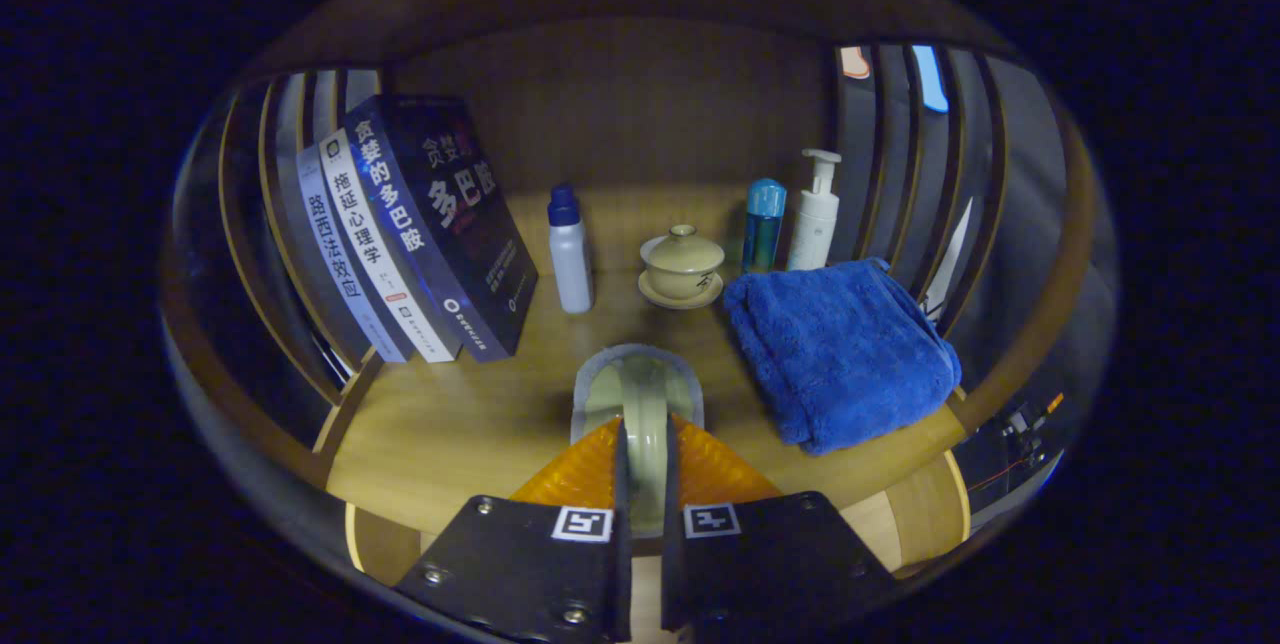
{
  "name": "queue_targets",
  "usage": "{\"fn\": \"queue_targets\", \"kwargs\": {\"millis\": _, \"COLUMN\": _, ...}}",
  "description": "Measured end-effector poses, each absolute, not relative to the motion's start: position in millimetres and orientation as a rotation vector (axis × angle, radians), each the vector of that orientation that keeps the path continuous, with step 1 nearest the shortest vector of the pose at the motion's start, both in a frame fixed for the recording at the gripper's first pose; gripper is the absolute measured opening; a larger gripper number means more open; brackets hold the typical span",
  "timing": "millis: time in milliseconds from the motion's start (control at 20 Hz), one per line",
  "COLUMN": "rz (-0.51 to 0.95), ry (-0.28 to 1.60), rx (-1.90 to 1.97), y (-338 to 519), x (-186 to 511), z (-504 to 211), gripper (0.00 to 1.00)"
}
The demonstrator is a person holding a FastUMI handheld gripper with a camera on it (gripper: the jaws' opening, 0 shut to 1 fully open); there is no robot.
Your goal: Pull open the drawer, take out the items inside it, and place them on the countertop above the cabinet.
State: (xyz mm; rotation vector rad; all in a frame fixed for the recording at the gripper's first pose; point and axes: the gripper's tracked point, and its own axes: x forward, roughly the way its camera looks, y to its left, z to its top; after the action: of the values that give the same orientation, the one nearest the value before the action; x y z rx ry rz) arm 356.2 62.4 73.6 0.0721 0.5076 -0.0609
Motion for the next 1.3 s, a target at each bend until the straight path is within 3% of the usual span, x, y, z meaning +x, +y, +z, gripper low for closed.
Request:
{"fn": "queue_targets", "kwargs": {"millis": 400, "rz": -0.058, "ry": 0.528, "rx": 0.079, "y": 59, "x": 375, "z": 64, "gripper": 0.13}}
{"fn": "queue_targets", "kwargs": {"millis": 600, "rz": -0.107, "ry": 0.531, "rx": 0.033, "y": 49, "x": 375, "z": 58, "gripper": 0.20}}
{"fn": "queue_targets", "kwargs": {"millis": 650, "rz": -0.116, "ry": 0.544, "rx": 0.016, "y": 47, "x": 373, "z": 55, "gripper": 0.35}}
{"fn": "queue_targets", "kwargs": {"millis": 750, "rz": -0.113, "ry": 0.523, "rx": 0.010, "y": 49, "x": 368, "z": 61, "gripper": 0.44}}
{"fn": "queue_targets", "kwargs": {"millis": 950, "rz": -0.083, "ry": 0.436, "rx": 0.052, "y": 58, "x": 354, "z": 92, "gripper": 1.00}}
{"fn": "queue_targets", "kwargs": {"millis": 1300, "rz": -0.086, "ry": 0.273, "rx": 0.130, "y": 51, "x": 278, "z": 161, "gripper": 0.99}}
